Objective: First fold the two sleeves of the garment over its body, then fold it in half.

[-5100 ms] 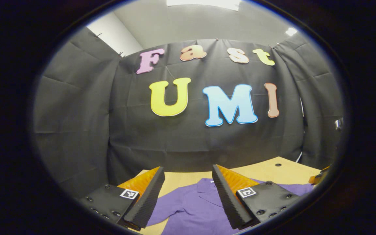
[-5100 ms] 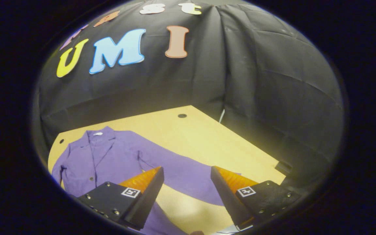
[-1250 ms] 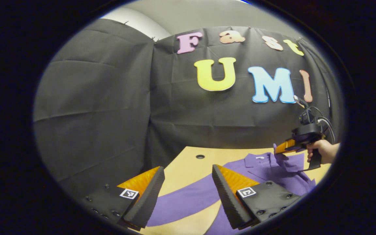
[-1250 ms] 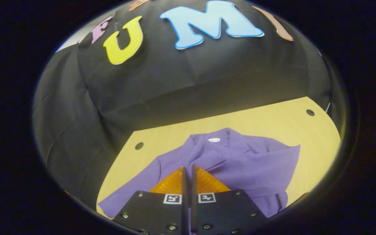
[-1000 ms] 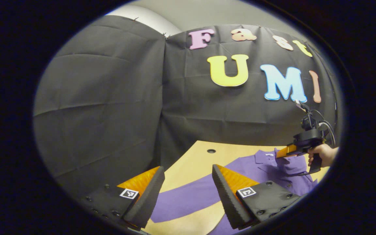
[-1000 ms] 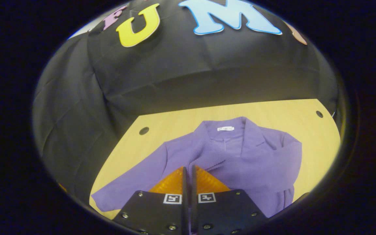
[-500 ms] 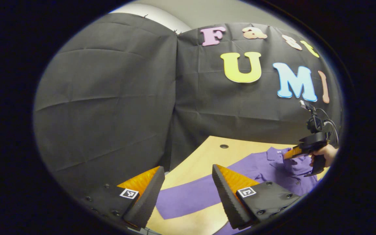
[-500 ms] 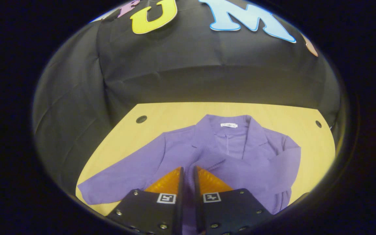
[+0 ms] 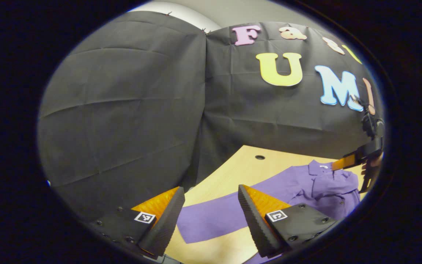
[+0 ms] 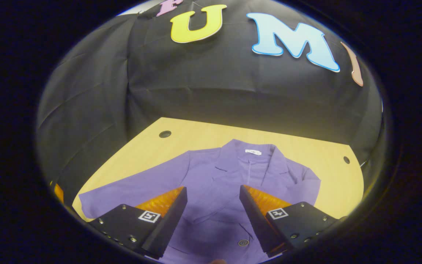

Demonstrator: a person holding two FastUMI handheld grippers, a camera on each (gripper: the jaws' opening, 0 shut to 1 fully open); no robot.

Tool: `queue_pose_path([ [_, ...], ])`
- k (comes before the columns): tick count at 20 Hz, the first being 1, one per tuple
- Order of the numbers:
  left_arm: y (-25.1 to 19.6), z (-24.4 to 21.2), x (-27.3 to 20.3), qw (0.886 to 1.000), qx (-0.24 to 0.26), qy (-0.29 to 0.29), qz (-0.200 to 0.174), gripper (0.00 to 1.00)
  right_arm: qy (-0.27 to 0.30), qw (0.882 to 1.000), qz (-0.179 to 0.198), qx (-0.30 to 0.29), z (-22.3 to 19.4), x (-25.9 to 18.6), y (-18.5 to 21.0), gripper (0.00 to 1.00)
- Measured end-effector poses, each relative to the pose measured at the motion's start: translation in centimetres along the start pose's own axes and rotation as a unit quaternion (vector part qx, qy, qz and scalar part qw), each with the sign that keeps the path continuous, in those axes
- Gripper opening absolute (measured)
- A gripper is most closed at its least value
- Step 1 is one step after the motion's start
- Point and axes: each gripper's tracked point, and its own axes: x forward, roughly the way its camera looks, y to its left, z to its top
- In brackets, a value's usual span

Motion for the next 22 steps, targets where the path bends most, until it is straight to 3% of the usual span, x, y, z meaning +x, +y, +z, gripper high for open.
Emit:
queue_pose_path([
  [7,4.4,-6.7,3.5,0.996,-0.035,0.067,0.036,0.95,-0.03,0.999,-0.008,0.007,0.5,-5.8,0.6,0.91],
  [12,5.7,-11.7,5.3,0.986,-0.066,0.139,0.059,0.95,-0.054,0.998,-0.015,0.019,1.3,-9.0,0.2,0.9],
  [17,4.3,-14.2,6.7,0.983,-0.048,0.169,0.054,0.95,-0.043,0.998,-0.008,0.047,0.6,-10.1,-0.4,0.9],
  [18,4.0,-14.8,7.1,0.982,-0.048,0.176,0.052,0.95,-0.039,0.998,-0.007,0.05,0.3,-10.3,-0.6,0.86],
  [19,3.8,-15.2,7.2,0.98,-0.044,0.184,0.055,0.95,-0.036,0.998,-0.006,0.052,0.2,-10.6,-0.8,0.9],
  [22,3.0,-15.5,7.6,0.981,-0.019,0.184,0.06,0.95,-0.026,0.998,0.0,0.055,-0.5,-11.0,-1.0,0.9],
])
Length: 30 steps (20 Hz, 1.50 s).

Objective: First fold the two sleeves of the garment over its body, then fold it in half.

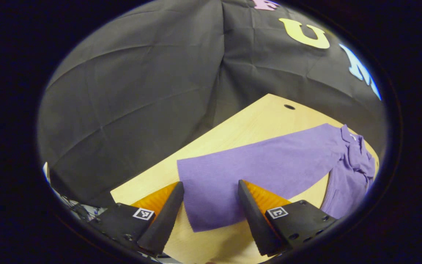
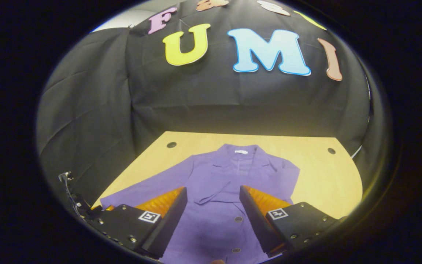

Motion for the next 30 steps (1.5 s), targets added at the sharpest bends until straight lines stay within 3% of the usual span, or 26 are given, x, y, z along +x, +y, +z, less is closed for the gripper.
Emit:
queue_pose_path([
  [4,-0.9,0.1,0.2,1.0,0.004,-0.002,-0.002,0.9,0.004,1.0,0.003,-0.014,-0.4,-0.6,-0.7,0.91],
  [6,-1.6,0.2,0.3,1.0,0.01,-0.002,-0.004,0.81,0.006,1.0,0.008,-0.012,-0.6,-0.6,-0.9,0.91],
  [7,-1.8,0.3,0.6,1.0,0.014,0.001,-0.002,0.7,0.007,1.0,0.01,-0.01,-0.7,-0.7,-0.9,0.91],
  [8,-1.8,0.3,0.5,1.0,0.018,0.0,-0.01,0.72,0.008,1.0,0.013,-0.008,-0.8,-0.6,-1.0,0.91],
  [12,-2.8,0.4,0.6,0.999,0.033,0.0,-0.007,0.39,0.011,1.0,0.017,0.001,-1.4,-0.9,-1.7,0.91],
  [13,-3.1,0.5,0.7,0.999,0.044,0.006,-0.001,0.16,0.011,1.0,0.015,0.004,-1.5,-1.0,-2.1,0.91],
  [15,-3.6,0.6,0.7,0.998,0.06,0.009,-0.002,0.16,0.011,1.0,0.01,0.008,-1.8,-1.3,-3.1,0.91],
  [16,-4.0,0.9,0.5,0.998,0.058,0.014,-0.007,0.07,0.01,1.0,0.006,0.01,-1.8,-1.5,-3.7,0.91],
  [20,-4.4,1.7,0.3,0.999,0.042,0.021,-0.007,0.07,0.003,1.0,-0.015,0.02,-1.7,-2.4,-6.6,0.9],
  [23,-6.0,4.8,-0.7,0.998,0.057,-0.008,-0.014,0.07,0.0,0.999,-0.028,0.032,-1.8,-2.7,-8.4,0.9],
  [30,-16.9,11.7,-5.3,0.99,0.07,-0.067,-0.105,0.07,0.002,0.997,-0.048,0.058,-2.8,-3.5,-11.4,0.9],
])
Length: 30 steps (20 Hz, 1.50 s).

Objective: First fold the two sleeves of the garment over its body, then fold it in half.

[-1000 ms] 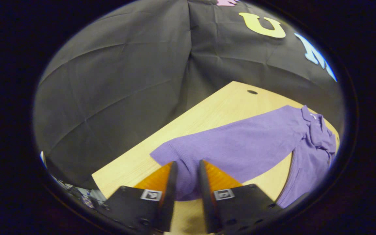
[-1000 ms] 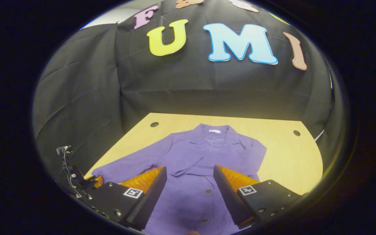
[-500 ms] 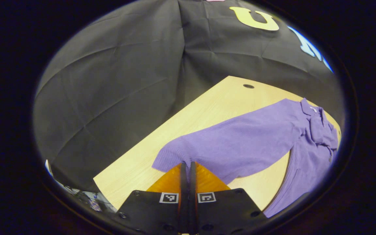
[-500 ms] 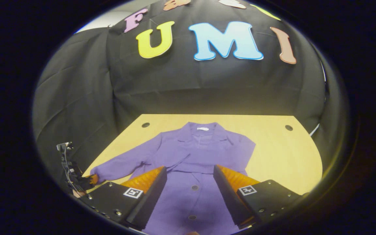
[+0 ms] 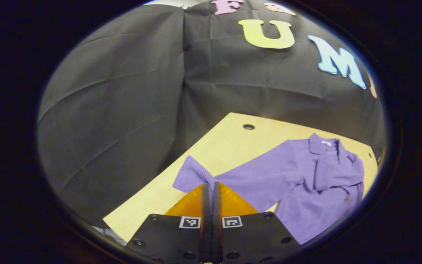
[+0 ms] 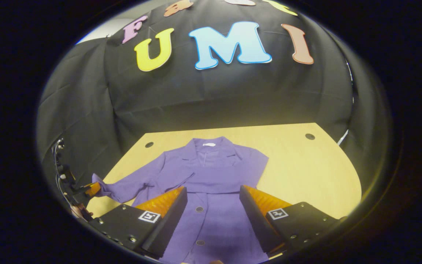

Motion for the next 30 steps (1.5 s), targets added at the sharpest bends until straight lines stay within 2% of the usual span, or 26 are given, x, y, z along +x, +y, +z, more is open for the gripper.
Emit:
queue_pose_path([
  [5,-9.0,2.8,0.2,0.997,0.007,-0.014,-0.073,0.06,0.002,1.0,-0.022,0.016,-0.4,-0.4,-2.7,0.91],
  [10,-17.6,4.2,0.2,0.989,0.035,-0.017,-0.141,0.07,0.004,0.998,-0.051,0.026,-0.8,-1.4,-5.4,0.9],
  [19,-33.5,4.5,-1.7,0.965,0.066,-0.016,-0.253,0.07,0.022,0.994,-0.092,0.046,-3.1,-3.4,-9.2,0.91],
  [24,-41.8,3.7,-3.3,0.949,0.098,-0.018,-0.3,0.07,0.028,0.992,-0.112,0.05,-4.1,-4.4,-11.7,0.91],
  [28,-46.2,2.0,-4.0,0.94,0.125,-0.009,-0.316,0.07,0.033,0.992,-0.116,0.042,-5.0,-5.1,-13.1,0.91],
  [30,-47.7,1.1,-3.9,0.94,0.131,-0.007,-0.314,0.07,0.037,0.992,-0.112,0.037,-5.5,-5.3,-13.8,0.91],
])
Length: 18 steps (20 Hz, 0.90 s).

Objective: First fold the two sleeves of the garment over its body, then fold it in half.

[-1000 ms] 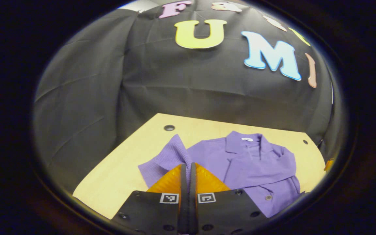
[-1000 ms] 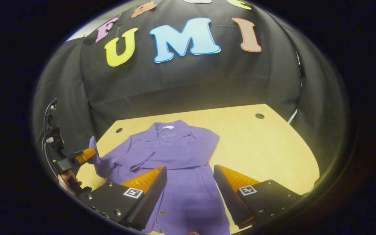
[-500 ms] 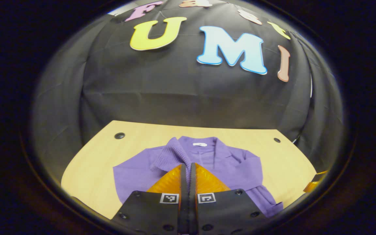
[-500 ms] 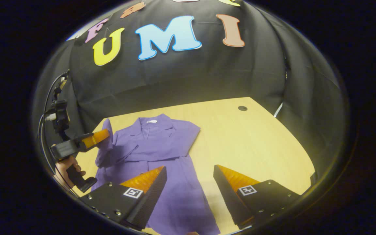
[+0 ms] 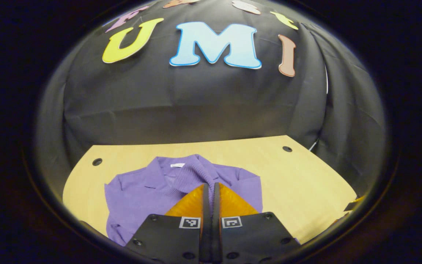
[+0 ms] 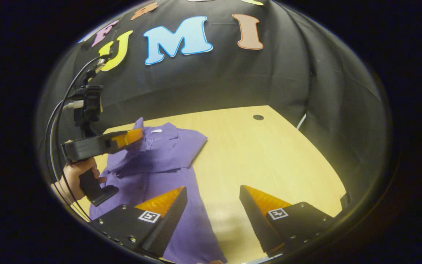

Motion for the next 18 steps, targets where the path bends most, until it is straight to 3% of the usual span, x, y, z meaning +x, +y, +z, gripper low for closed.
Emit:
queue_pose_path([
  [6,-1.9,-0.4,0.9,1.0,0.015,0.007,0.004,0.07,0.009,0.999,0.029,-0.017,-1.1,0.6,-1.0,0.91],
  [10,-2.7,0.1,-0.4,1.0,0.014,-0.006,-0.009,0.27,0.012,0.999,0.033,-0.033,-1.6,0.9,-1.4,0.91],
  [13,-2.4,-0.2,-2.0,1.0,0.002,-0.008,-0.018,0.65,0.004,0.999,0.021,-0.032,-1.6,0.8,-1.5,0.91],
  [16,-0.3,-0.5,-4.6,1.0,-0.018,-0.013,-0.006,0.84,0.009,0.999,0.014,-0.033,-2.7,1.2,-1.6,0.91],
  [18,1.6,-1.0,-6.7,1.0,-0.024,-0.016,0.003,0.88,0.013,0.999,0.016,-0.035,-3.4,0.7,-1.1,0.91],
])
